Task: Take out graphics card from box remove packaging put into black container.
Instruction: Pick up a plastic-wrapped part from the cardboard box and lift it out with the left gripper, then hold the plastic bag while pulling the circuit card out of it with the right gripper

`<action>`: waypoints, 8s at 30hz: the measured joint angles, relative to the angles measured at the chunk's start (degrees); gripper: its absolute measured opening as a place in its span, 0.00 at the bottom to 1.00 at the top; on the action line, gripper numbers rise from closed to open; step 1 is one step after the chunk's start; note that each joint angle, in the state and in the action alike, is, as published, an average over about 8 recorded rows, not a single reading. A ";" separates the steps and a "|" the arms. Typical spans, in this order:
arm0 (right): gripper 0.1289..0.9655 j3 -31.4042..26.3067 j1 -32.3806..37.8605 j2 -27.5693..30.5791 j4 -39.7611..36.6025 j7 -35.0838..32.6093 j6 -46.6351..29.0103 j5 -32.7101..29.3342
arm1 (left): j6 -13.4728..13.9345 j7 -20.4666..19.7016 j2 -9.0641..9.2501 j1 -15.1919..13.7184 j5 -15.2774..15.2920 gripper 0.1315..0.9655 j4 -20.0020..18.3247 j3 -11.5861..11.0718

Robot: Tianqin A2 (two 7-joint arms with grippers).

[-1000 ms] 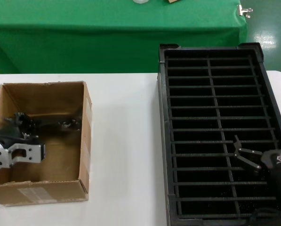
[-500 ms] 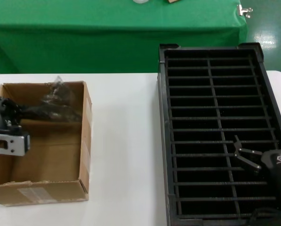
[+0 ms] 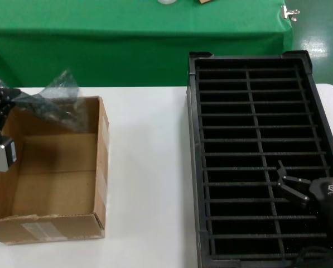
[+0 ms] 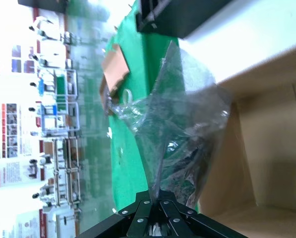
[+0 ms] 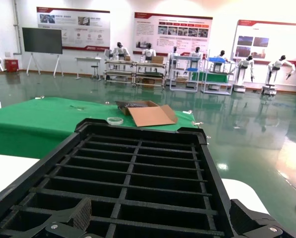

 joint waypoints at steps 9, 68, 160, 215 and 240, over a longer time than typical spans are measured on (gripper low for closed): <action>1.00 0.00 0.00 0.00 0.00 0.00 0.00 0.00 | 2.85 -3.09 0.28 1.45 -3.41 0.01 -6.67 -1.06; 1.00 -8.90 5.21 -1.08 0.81 -1.53 1.10 -1.35 | 3.15 -12.57 7.95 7.78 -14.14 0.01 -11.49 5.34; 0.01 -19.38 13.85 8.09 1.76 -3.61 -26.41 -6.49 | 3.15 -12.58 7.94 7.78 -14.13 0.01 -11.50 5.35; 0.14 -19.45 16.07 6.06 -1.13 -2.99 -25.70 -7.43 | 3.15 -12.58 7.94 7.78 -14.13 0.01 -11.50 5.35; 0.35 -20.87 17.26 2.96 -3.06 -3.84 -25.73 -7.27 | 3.15 -12.56 7.95 7.78 -14.14 0.01 -11.50 5.34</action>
